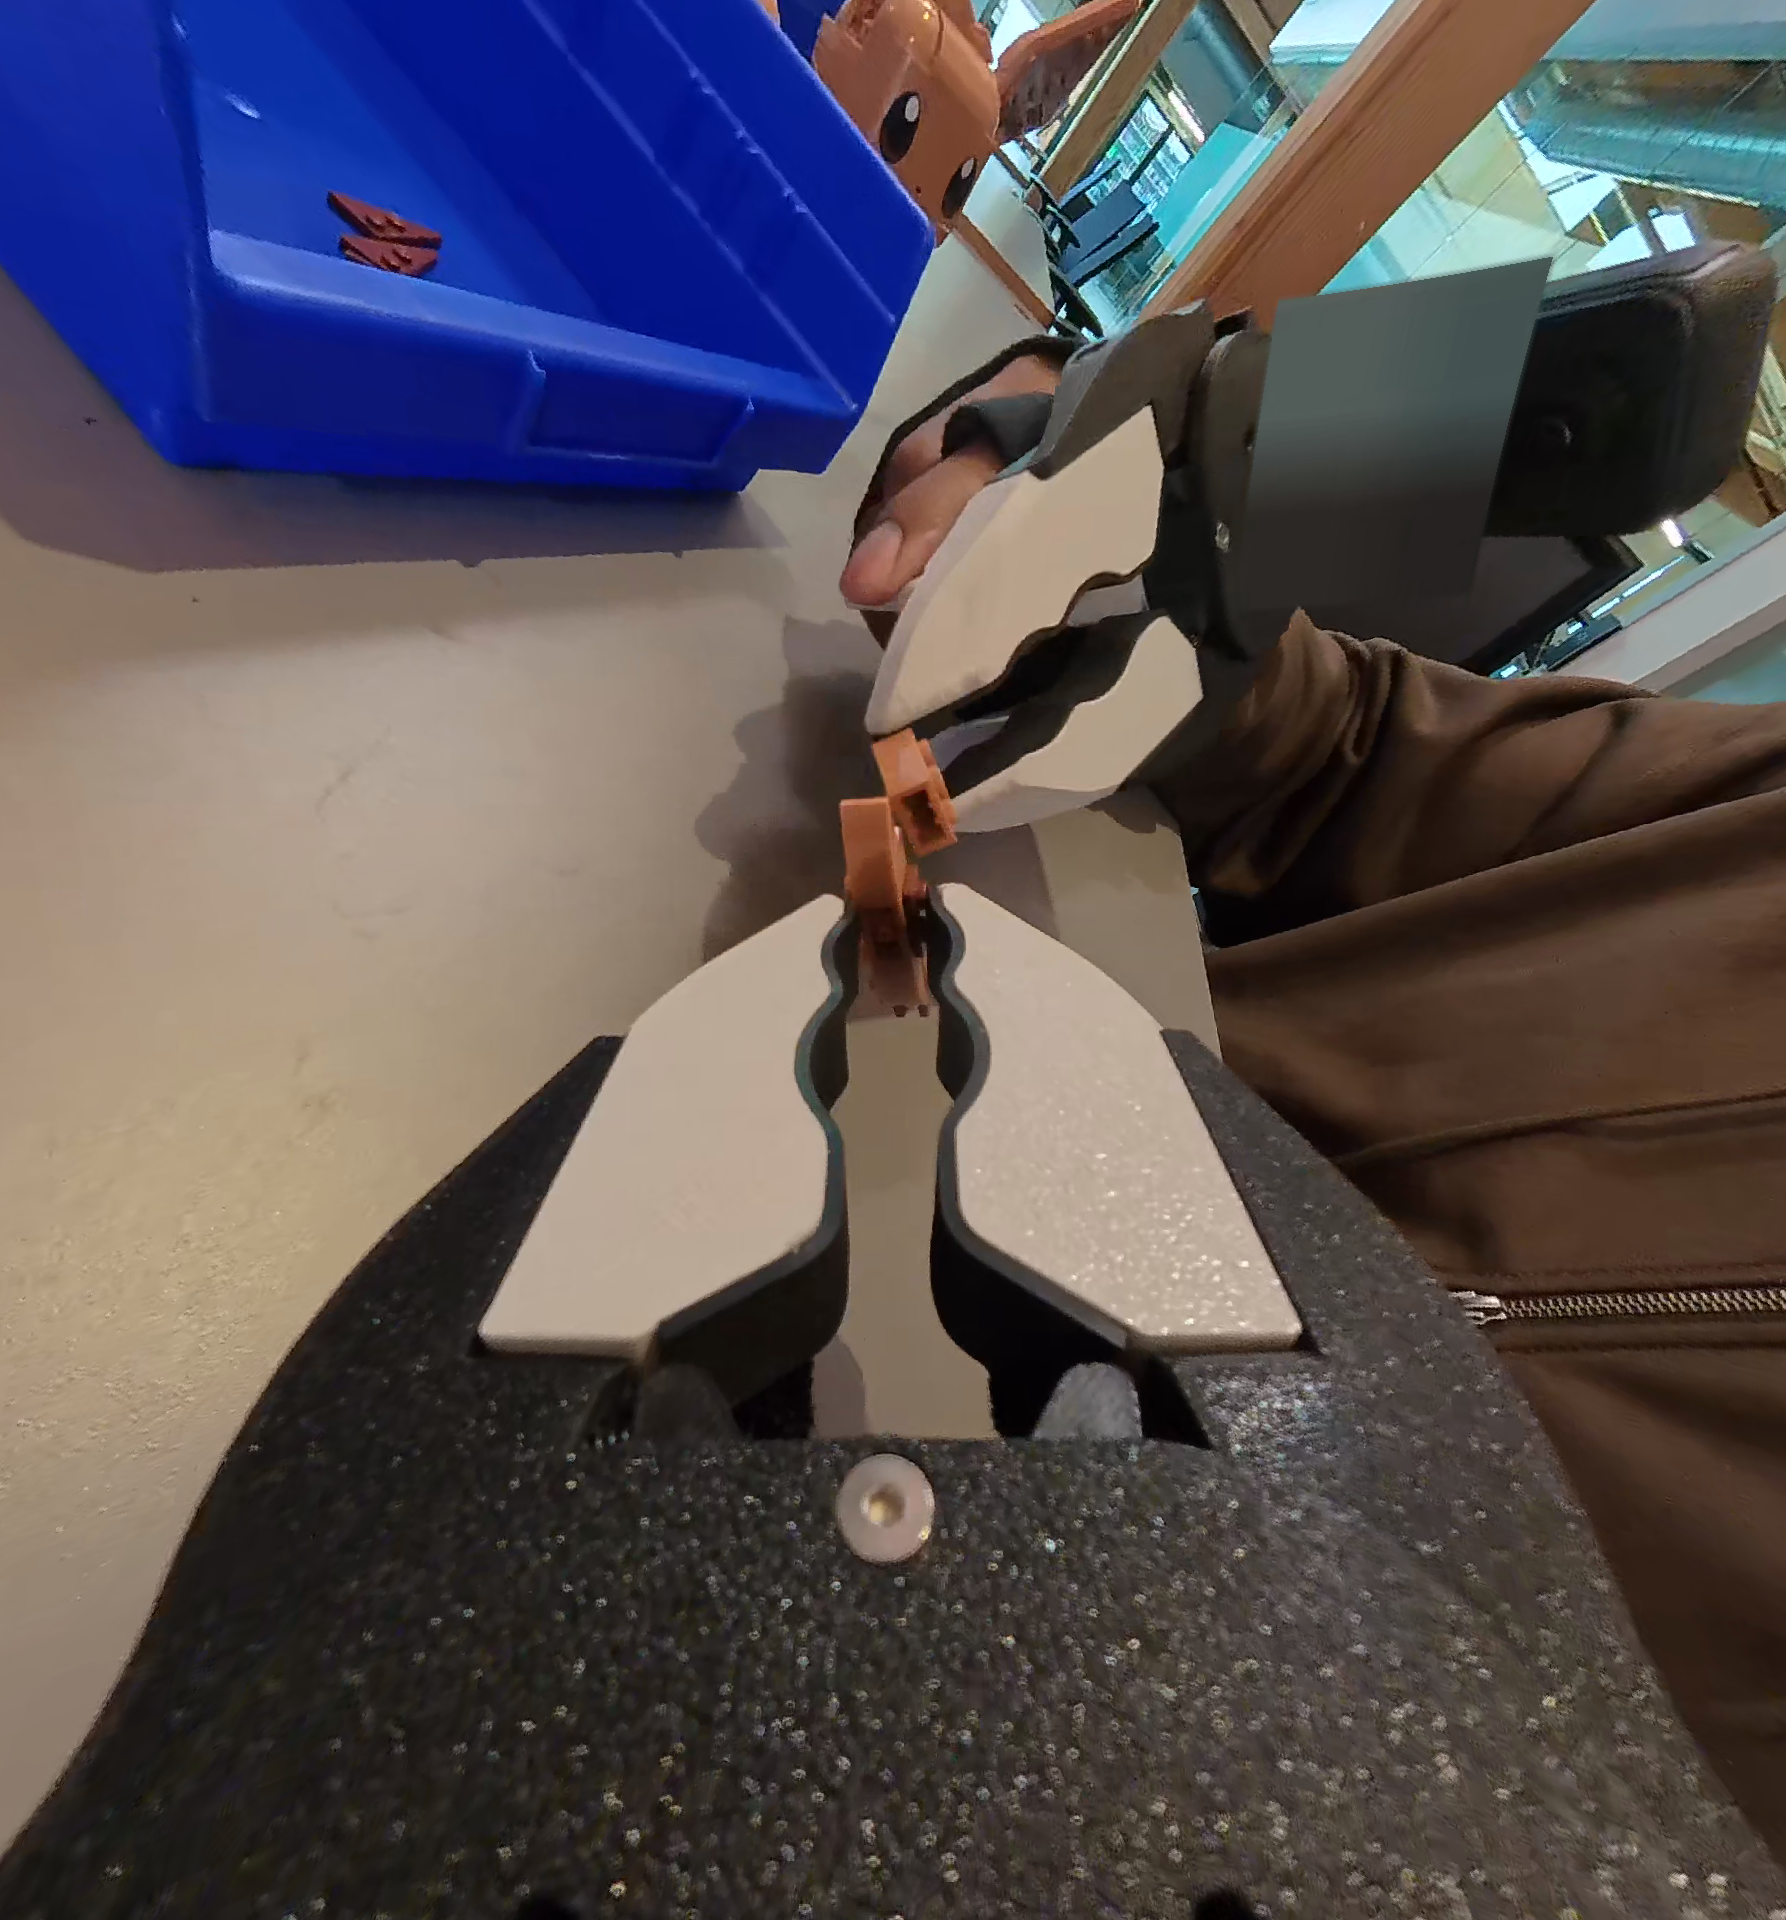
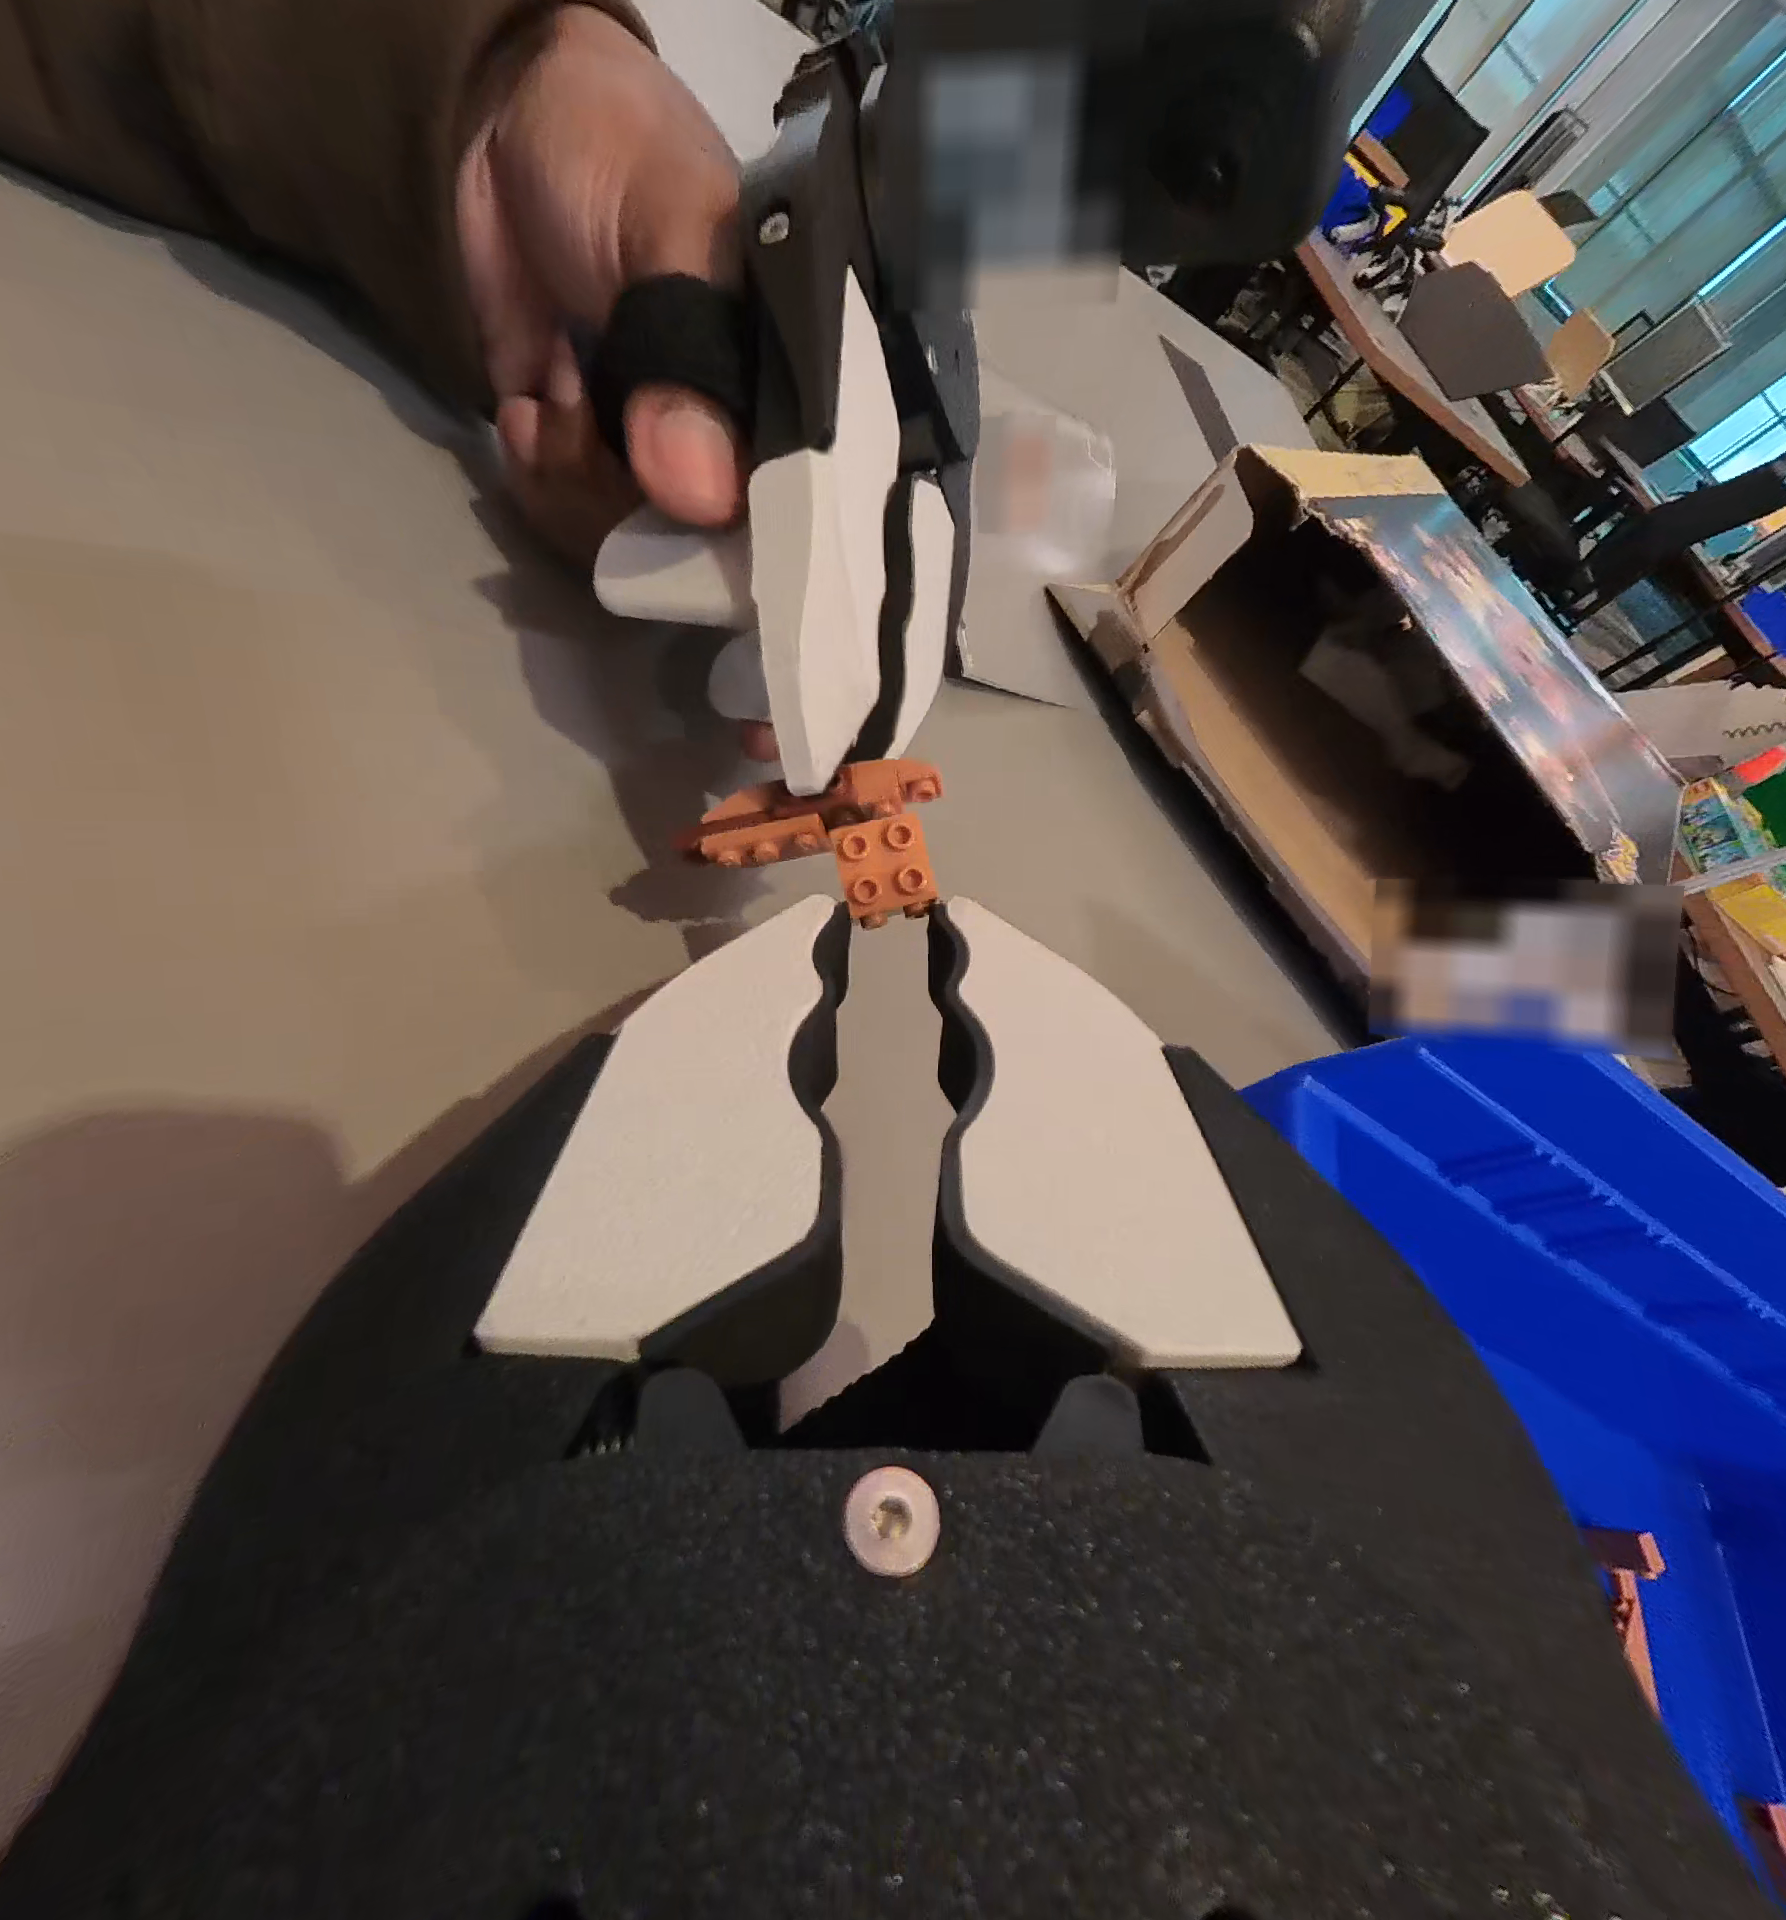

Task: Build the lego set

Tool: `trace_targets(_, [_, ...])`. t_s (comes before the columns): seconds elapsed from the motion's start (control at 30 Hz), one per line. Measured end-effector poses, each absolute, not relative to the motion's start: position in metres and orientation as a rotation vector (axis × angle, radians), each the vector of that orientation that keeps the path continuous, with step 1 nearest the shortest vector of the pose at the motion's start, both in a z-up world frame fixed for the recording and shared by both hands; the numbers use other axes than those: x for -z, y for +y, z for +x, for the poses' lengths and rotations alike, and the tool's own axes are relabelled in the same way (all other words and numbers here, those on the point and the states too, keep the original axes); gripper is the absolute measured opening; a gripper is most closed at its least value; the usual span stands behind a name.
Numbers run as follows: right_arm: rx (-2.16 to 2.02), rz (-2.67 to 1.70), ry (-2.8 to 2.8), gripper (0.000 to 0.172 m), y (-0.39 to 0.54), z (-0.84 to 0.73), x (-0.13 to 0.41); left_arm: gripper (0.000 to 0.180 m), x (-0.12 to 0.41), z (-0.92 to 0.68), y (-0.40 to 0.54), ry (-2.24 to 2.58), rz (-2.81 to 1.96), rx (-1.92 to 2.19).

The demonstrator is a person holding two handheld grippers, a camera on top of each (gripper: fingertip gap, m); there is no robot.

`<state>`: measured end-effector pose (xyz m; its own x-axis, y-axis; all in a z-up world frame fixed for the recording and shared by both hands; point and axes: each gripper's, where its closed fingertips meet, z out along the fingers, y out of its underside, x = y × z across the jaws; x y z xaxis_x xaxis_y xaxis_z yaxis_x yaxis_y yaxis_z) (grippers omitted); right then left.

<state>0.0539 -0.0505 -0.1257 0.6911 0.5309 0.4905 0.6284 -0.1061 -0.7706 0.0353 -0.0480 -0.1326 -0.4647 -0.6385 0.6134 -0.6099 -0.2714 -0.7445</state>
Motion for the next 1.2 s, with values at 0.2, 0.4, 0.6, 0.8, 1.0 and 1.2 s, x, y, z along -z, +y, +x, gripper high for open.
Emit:
trace_targets(0.2, [0.166,-1.778,-0.928,0.014,-0.0475,0.0544,0.1279,0.012,0.1347,0.0361,-0.0483,1.888,-1.619,1.867])
trace_targets(0.4, [0.224,-1.776,-0.935,0.014,-0.0459,0.0523,0.1271,0.012,0.1353,0.0376,-0.0469,1.874,-1.627,1.851])
trace_targets(0.6, [0.324,-1.781,-0.941,0.014,-0.0433,0.0580,0.1290,0.012,0.1324,0.0390,-0.0457,1.845,-1.624,1.874])
trace_targets(0.8, [0.357,-1.769,-0.943,0.014,-0.0427,0.0559,0.1275,0.012,0.1322,0.0400,-0.0443,1.830,-1.632,1.874])
trace_targets(1.0, [0.404,-1.767,-0.964,0.014,-0.0421,0.0558,0.1292,0.012,0.1328,0.0404,-0.0445,1.832,-1.636,1.867])
trace_targets(1.2, [0.388,-1.768,-0.961,0.014,-0.0428,0.0550,0.1292,0.011,0.1335,0.0402,-0.0448,1.837,-1.636,1.862])
